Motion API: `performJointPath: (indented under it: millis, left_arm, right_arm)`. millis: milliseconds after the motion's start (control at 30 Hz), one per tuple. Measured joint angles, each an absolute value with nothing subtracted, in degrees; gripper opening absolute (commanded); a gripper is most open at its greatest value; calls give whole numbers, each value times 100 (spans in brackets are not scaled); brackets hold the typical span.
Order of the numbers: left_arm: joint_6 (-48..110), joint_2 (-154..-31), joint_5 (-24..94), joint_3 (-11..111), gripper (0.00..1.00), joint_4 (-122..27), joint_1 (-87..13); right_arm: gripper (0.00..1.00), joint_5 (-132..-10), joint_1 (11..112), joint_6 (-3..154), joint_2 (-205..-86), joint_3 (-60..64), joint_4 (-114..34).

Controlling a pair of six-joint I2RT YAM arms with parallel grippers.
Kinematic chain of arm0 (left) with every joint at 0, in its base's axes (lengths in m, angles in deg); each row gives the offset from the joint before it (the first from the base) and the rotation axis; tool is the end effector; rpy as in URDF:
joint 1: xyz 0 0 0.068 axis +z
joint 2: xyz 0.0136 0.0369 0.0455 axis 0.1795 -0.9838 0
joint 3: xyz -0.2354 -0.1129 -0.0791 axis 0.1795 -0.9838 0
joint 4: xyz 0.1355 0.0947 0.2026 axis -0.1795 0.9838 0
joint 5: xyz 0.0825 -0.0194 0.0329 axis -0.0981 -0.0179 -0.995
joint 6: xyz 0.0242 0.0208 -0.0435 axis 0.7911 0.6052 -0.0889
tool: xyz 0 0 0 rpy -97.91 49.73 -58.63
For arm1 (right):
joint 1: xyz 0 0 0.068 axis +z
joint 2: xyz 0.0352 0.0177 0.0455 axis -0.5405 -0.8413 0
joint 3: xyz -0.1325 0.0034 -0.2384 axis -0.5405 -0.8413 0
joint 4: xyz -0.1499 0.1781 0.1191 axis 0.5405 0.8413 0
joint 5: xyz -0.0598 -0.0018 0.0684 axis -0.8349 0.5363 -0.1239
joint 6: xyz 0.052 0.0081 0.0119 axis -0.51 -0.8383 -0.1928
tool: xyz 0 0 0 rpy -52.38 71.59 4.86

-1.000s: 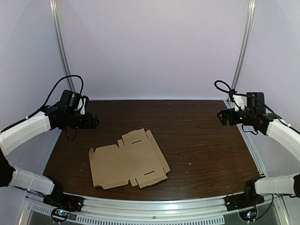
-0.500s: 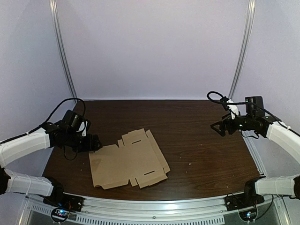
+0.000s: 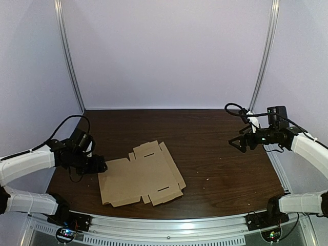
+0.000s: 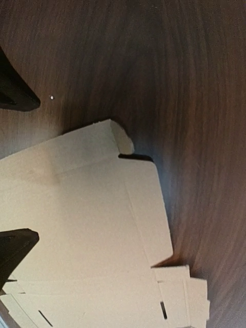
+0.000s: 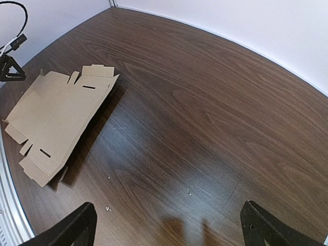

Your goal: Fold the paper box

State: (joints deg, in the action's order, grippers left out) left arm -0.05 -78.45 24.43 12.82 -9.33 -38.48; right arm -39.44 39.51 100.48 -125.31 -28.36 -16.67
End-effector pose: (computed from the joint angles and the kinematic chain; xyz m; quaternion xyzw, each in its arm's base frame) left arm 0.1683 -0.0882 0.1943 -0.1278 0.9617 -0.1225 0.2094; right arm 0.2168 0.0487 0.2705 -0.3224 0.8025 0.2647 0.4266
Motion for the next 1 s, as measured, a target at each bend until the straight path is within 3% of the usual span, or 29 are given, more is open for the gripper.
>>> performJointPath:
  millis: [233,433,633,1000]
  left_arm:
    - [-258,-8470,2415,1272,80,-804,-3848]
    - [-536,-8236,2804,1040,68,-992,-3848]
    - [-755,-8135,3138,813,63,-1217,-3852]
    - [-879,-8122,3055,677,73,-1199,-4032]
  right_arm:
    - [100,-3850,3951,10164,-12566,-2836,-1575]
    - [100,-3791,3951,10221,-12570,-2836,-1499]
    - [100,-3713,3951,10230,-12651,-2836,-1447]
    - [100,-3514,3951,10315,-12686,-2836,-1353]
